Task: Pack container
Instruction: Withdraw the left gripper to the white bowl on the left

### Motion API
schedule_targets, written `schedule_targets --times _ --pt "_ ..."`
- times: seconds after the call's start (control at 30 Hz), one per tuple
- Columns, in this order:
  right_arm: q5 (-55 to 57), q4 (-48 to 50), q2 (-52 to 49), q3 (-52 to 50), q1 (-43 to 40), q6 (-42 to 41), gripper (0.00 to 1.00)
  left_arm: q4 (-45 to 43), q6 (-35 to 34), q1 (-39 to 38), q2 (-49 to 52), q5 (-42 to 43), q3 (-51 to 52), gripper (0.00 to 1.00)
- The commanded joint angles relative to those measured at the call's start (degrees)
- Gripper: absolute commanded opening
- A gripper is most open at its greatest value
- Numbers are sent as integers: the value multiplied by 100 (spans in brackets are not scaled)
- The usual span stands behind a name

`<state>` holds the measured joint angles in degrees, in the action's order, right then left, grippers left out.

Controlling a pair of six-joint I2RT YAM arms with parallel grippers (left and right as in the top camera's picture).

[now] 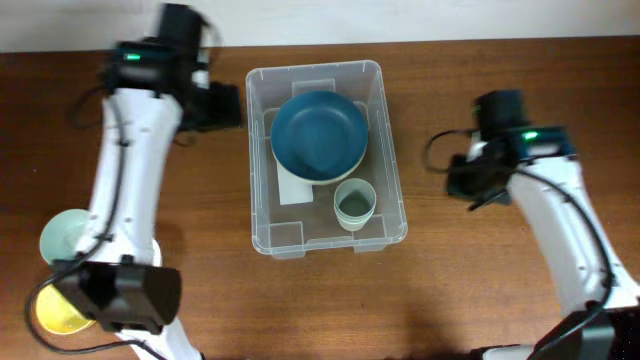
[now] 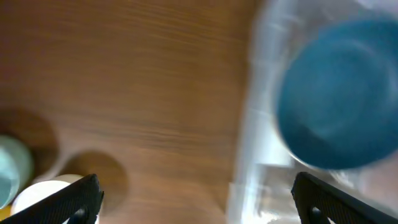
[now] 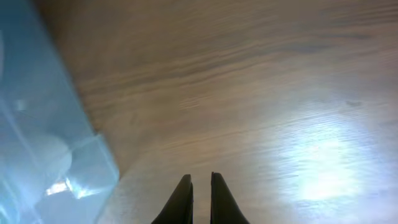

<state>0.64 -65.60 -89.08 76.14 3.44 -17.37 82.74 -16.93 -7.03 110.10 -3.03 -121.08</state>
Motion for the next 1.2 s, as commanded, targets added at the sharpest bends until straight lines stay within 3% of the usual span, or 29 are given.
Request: schedule_targets --times 0.0,0.53,0.73,0.83,0.87,0.97,1.03,1.17 --pt "-50 234 42 -437 570 -179 7 24 -9 560 -149 -24 -94 99" --pt "-1130 525 -44 -588 1493 55 9 216 52 1547 -149 -46 -94 99" --pt "-1189 568 -44 -588 1488 214 9 243 55 1563 -149 -138 -94 99" --pt "-697 605 -44 -586 1440 210 11 354 55 1561 -149 -160 -94 99" --pt "-424 621 -44 -584 1408 210 17 404 55 1561 -151 -210 -94 99" --pt "520 658 -44 -568 1204 192 52 608 52 1554 -192 -284 -94 99" --pt "782 654 -44 -520 997 195 68 761 55 1556 -254 -284 -94 99" --pt "817 649 -44 -411 356 210 76 1126 48 1502 -560 -284 48 99"
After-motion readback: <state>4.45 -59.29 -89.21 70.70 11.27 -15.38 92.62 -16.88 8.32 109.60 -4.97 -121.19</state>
